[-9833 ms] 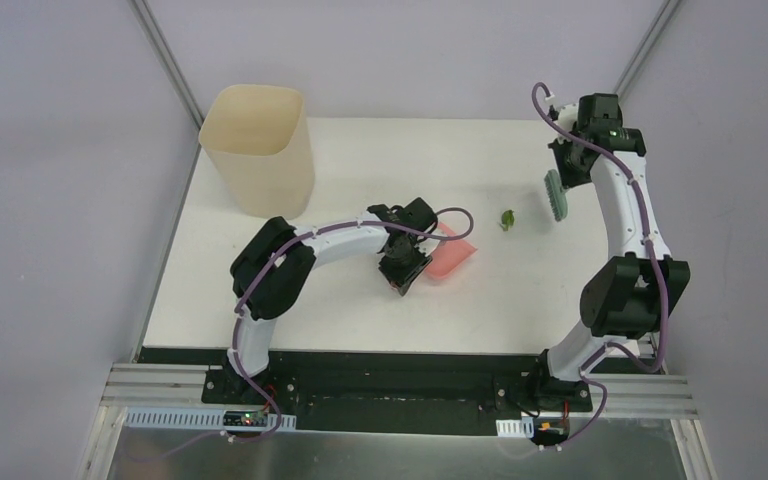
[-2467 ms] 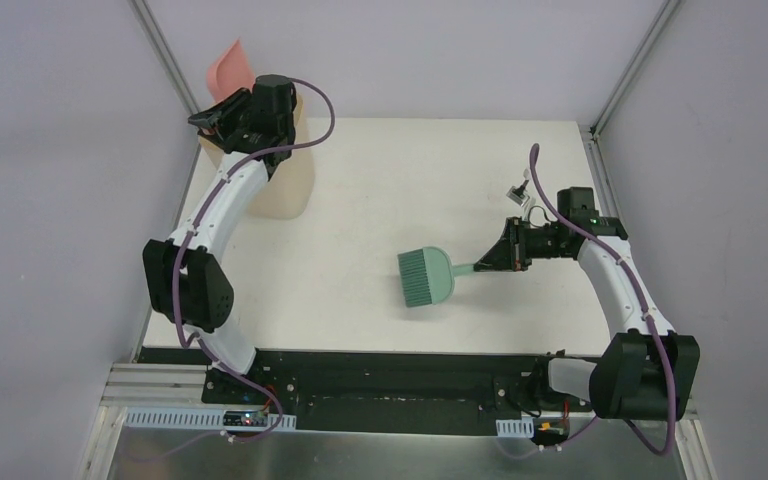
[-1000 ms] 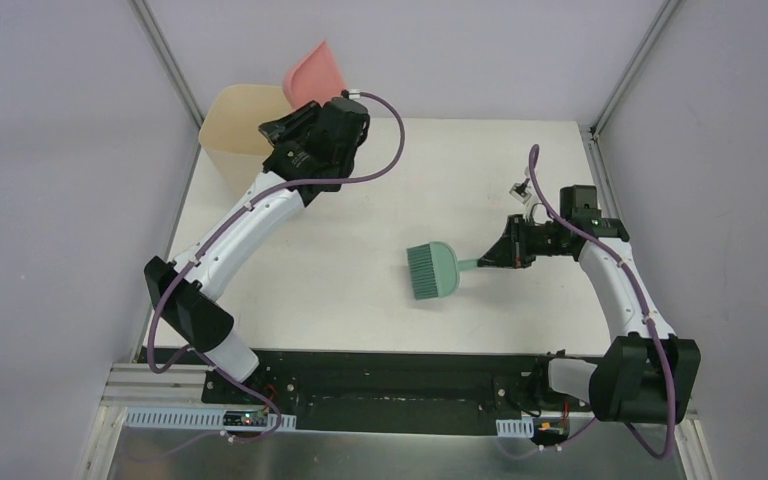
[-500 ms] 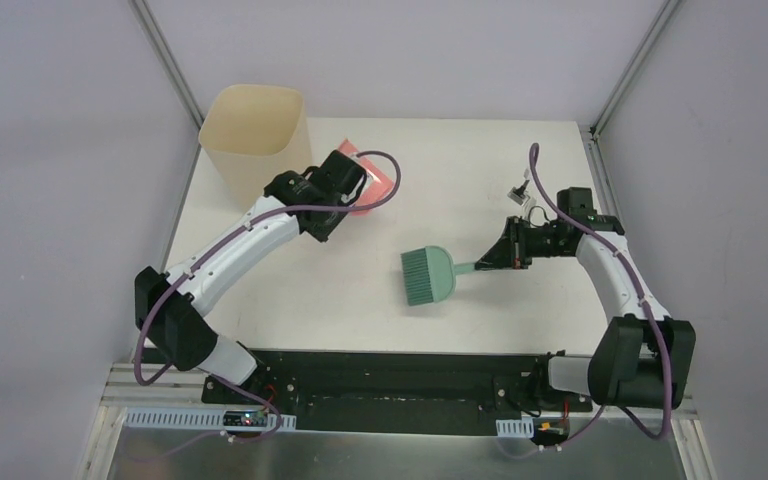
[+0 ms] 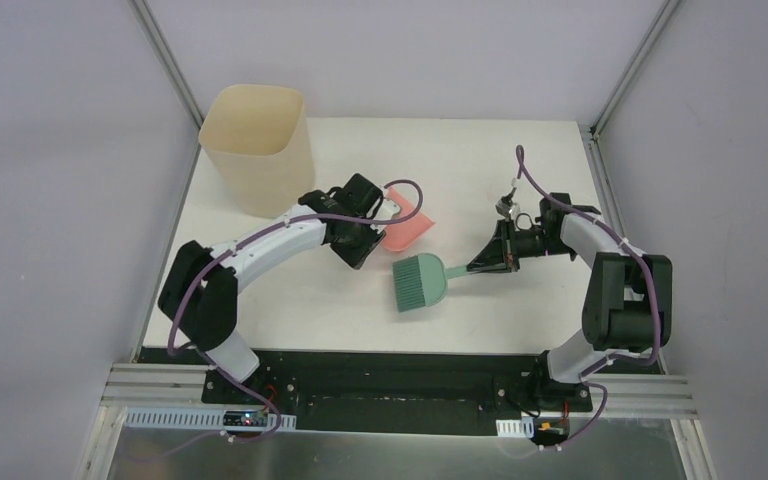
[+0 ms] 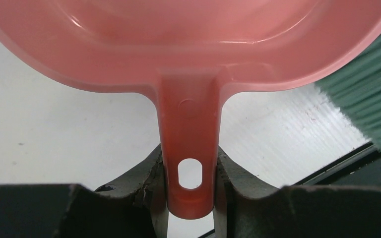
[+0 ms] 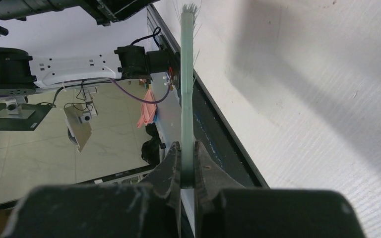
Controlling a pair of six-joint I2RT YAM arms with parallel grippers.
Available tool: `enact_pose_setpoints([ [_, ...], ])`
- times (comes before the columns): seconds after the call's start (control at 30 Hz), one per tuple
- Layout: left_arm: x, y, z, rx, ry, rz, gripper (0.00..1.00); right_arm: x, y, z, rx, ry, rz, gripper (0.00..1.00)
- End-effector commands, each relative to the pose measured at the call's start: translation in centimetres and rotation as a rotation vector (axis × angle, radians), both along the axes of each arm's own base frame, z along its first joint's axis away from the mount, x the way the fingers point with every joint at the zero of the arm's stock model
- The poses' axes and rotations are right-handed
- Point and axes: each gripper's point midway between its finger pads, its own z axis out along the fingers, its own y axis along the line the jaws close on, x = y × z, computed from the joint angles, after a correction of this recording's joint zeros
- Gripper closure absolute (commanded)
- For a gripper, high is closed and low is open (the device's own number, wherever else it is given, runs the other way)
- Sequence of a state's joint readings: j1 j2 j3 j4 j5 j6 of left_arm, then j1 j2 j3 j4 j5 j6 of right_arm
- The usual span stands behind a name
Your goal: Sweep away the paper scraps from the table
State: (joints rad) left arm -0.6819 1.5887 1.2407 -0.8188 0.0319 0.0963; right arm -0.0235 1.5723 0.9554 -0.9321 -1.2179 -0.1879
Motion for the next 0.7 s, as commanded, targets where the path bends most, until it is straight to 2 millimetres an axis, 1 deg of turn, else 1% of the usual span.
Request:
enact_pose_setpoints([
  [0.0,0.3,-2.4,-1.5,-0.062,0.041,-0.030,0.86,0.5,0.8,1.3,0.056,-0.034,0.031,1.00],
  [0.1,0.1,-2.8,-2.8,-0.055,0.091,-0.027,0.86,0.4,1.2,0.1,0.023,0.011,0.045,1.00],
  [0.27,-0.3,-2.9,-4.8,-0.022,0.163,-0.016,0.85,0.8,1.1,-3.7,-0.088,0.119,0.045,1.00],
  [0.37,-0.5,-2.7,-5.2,-0.002,0.184,-0.009,0.83,0.9,0.9,-5.8,-0.135,0.201,0.059,1.00],
  [0.43,-0.5,-2.6,-5.4,0.003,0.186,-0.007,0.80,0.6,0.9,-6.6,-0.142,0.245,0.081,1.00],
  [0.47,-0.5,-2.6,-5.3,0.005,0.185,-0.006,0.79,0.5,0.9,-6.9,-0.144,0.263,0.092,0.97],
  [0.5,-0.6,-2.5,-5.4,0.006,0.189,-0.006,0.78,0.4,1.0,-7.0,-0.143,0.275,0.100,0.92],
  [0.53,-0.7,-2.5,-5.5,0.010,0.195,-0.007,0.76,0.4,0.9,-7.3,-0.158,0.282,0.105,0.84],
  [0.57,-0.8,-2.4,-5.6,0.014,0.201,-0.004,0.73,0.3,0.8,-7.6,-0.190,0.280,0.111,0.71],
  [0.6,-0.8,-2.4,-5.7,0.015,0.206,-0.005,0.65,0.4,0.7,-7.9,-0.218,0.277,0.108,0.61],
  [0.63,-0.9,-2.4,-5.8,0.015,0.211,-0.004,0.51,0.5,0.6,-7.9,-0.234,0.270,0.105,0.53],
  [0.67,-1.0,-2.4,-5.8,0.015,0.214,-0.004,0.19,0.6,0.4,-8.1,-0.254,0.262,0.100,0.45],
])
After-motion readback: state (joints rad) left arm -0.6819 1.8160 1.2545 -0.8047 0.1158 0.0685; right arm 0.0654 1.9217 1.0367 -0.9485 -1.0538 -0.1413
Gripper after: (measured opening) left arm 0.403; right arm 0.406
